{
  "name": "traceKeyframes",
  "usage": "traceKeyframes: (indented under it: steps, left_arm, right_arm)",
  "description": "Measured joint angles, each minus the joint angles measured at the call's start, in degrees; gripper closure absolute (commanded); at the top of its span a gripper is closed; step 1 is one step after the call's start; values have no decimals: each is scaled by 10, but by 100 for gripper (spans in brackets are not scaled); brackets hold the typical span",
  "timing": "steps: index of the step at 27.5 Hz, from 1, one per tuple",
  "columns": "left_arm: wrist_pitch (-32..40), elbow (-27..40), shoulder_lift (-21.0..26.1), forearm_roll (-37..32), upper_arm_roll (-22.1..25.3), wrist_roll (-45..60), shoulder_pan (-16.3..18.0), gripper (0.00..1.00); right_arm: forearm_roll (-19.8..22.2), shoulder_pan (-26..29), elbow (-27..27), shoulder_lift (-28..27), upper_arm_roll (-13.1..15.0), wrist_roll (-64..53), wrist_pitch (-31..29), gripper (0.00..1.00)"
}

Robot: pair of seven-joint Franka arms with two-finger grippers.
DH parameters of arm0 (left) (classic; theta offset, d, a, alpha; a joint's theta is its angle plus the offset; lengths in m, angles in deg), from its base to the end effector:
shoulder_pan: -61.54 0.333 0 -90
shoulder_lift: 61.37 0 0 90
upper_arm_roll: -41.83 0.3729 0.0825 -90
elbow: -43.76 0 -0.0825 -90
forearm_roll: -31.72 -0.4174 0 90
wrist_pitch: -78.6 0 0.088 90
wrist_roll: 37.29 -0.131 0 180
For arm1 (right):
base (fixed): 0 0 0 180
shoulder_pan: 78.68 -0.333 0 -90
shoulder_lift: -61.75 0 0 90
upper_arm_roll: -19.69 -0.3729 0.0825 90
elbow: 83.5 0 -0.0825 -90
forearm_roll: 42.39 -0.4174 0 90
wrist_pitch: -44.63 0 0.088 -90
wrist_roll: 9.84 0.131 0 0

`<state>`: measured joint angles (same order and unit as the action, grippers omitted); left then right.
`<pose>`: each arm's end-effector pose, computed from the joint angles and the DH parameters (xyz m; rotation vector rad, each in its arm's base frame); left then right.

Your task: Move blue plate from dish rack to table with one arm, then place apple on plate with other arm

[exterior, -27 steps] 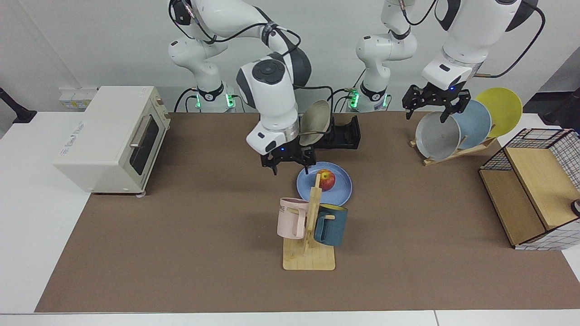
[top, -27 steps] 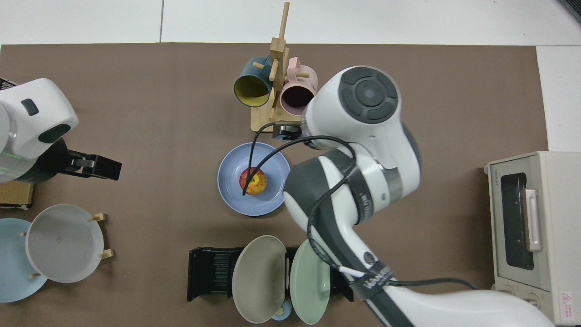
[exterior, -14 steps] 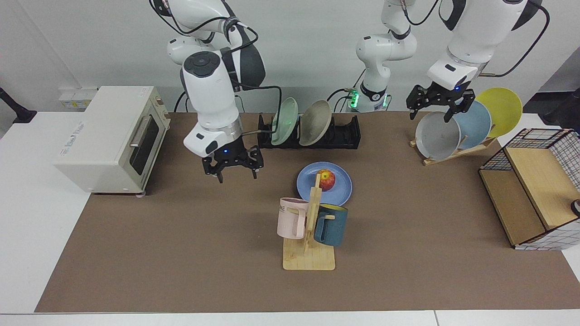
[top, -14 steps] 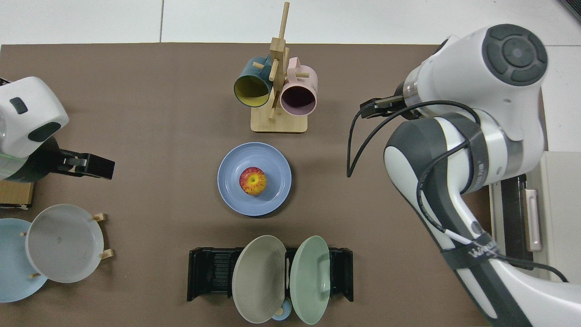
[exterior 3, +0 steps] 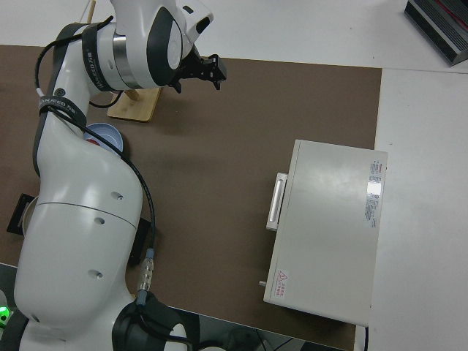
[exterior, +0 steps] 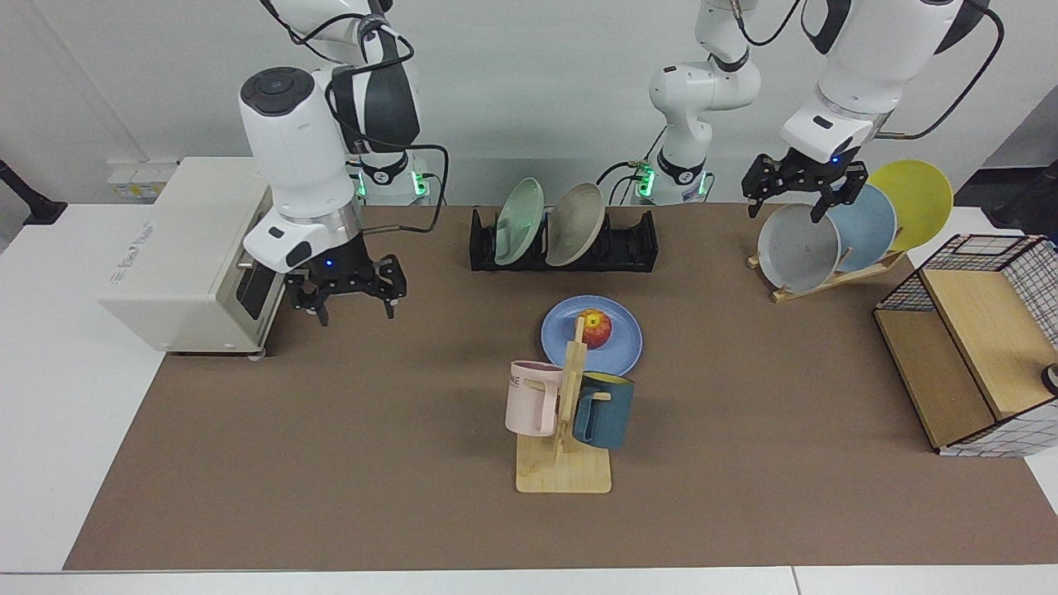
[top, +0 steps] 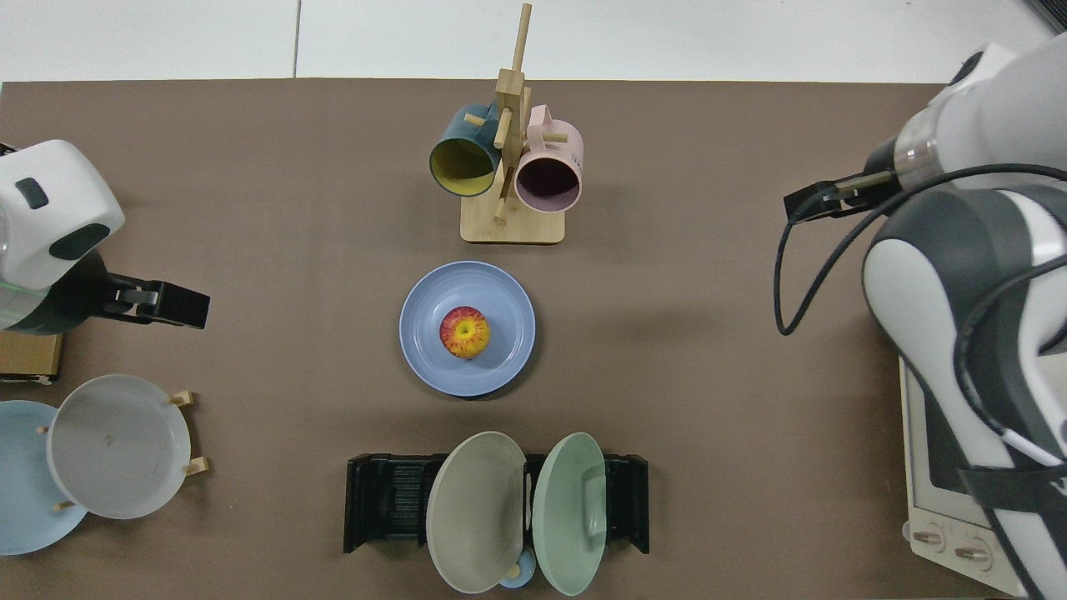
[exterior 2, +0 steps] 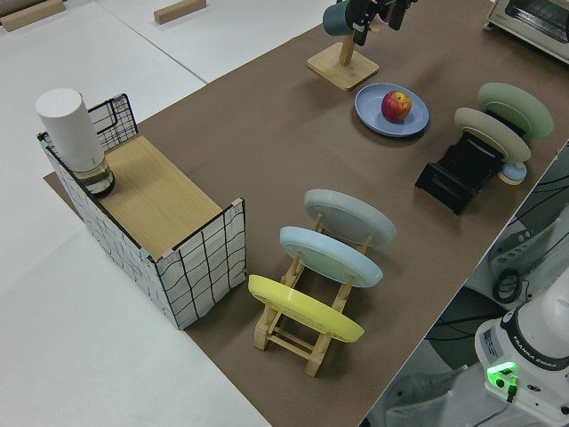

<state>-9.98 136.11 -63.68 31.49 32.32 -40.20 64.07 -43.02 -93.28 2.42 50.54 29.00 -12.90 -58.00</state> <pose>0.5653 -0.0708 0.6576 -3.1181 0.2694 0.0401 0.6734 0.0738 0.5924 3.1107 0.2313 0.1544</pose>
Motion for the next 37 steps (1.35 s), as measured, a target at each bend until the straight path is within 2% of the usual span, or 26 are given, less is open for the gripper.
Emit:
traceKeyframes:
  steps: [11, 21, 28, 37]
  left_arm:
    - [0, -1, 0, 0, 0, 0, 0, 0]
    - [0, -1, 0, 0, 0, 0, 0, 0]
    - [0, -2, 0, 0, 0, 0, 0, 0]
    - [0, -2, 0, 0, 0, 0, 0, 0]
  right_arm:
    - [-1, 23, 0, 63, 0, -9, 82, 0]
    - [-1, 36, 64, 107, 0, -8, 61, 0]
    - [-1, 38, 71, 108, -1, 36, 54, 0]
    - [-1, 46, 71, 108, -1, 27, 50, 0]
